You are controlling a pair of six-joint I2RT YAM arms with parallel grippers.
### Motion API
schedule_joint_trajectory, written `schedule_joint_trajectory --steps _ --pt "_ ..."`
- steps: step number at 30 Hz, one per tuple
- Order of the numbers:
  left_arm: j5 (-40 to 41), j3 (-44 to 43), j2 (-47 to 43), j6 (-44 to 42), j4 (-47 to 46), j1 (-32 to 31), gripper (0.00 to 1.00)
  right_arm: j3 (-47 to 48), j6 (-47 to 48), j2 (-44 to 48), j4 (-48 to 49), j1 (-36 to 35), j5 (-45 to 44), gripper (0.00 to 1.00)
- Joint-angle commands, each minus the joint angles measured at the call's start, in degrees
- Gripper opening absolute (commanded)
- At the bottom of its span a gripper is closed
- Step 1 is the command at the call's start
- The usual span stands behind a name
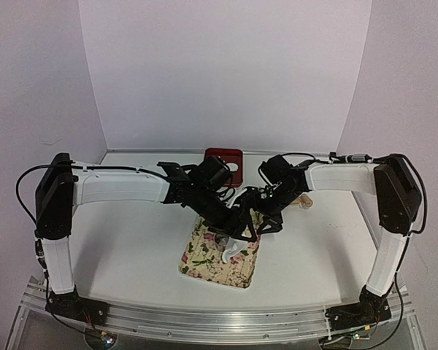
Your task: Roll out the dumpling wrappers from the dough
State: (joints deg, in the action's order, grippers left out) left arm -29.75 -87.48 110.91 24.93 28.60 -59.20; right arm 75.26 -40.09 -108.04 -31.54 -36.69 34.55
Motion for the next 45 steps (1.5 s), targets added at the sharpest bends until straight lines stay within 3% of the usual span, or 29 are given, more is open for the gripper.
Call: schedule_joint_trajectory --steps 1,7,14,17,24,33,40,45 --pt "-1.4 0.3 -2.2 -2.3 -0.4 0.0 0.88 1.8 -4.7 -2.8 3.5 -0.7 6.6 0.88" --pt "-3.2 1.4 -2.2 -2.7 -1.9 0.0 0.88 -0.2 -8.3 -4.4 4.0 -1.1 6.6 0.62" --pt "-1.8 1.9 -2.4 -3.2 -0.9 0.0 0.89 -2.9 -10.8 -2.4 3.9 -1.3 4.4 0.15" --pt "0.9 2.0 -3.0 -3.6 0.3 0.0 0.90 -4.3 -11.2 -1.5 3.8 -1.3 3.6 0.03" --pt "7.9 1.5 -5.1 -4.7 2.6 0.0 0.99 -6.0 -10.7 0.6 2.3 -1.3 2.6 0.00" --pt "18.6 -1.1 -4.2 -3.3 6.4 0.0 1.00 -8.1 -7.1 2.8 -2.2 -1.3 1.7 0.00" --pt "20.6 -5.4 2.8 1.2 11.8 1.4 0.99 -7.7 -5.4 2.1 -3.0 -1.3 1.5 0.00" --pt "18.4 -5.5 4.3 2.7 9.9 2.7 0.99 -7.7 -4.5 2.2 -3.4 -1.2 1.5 0.00"
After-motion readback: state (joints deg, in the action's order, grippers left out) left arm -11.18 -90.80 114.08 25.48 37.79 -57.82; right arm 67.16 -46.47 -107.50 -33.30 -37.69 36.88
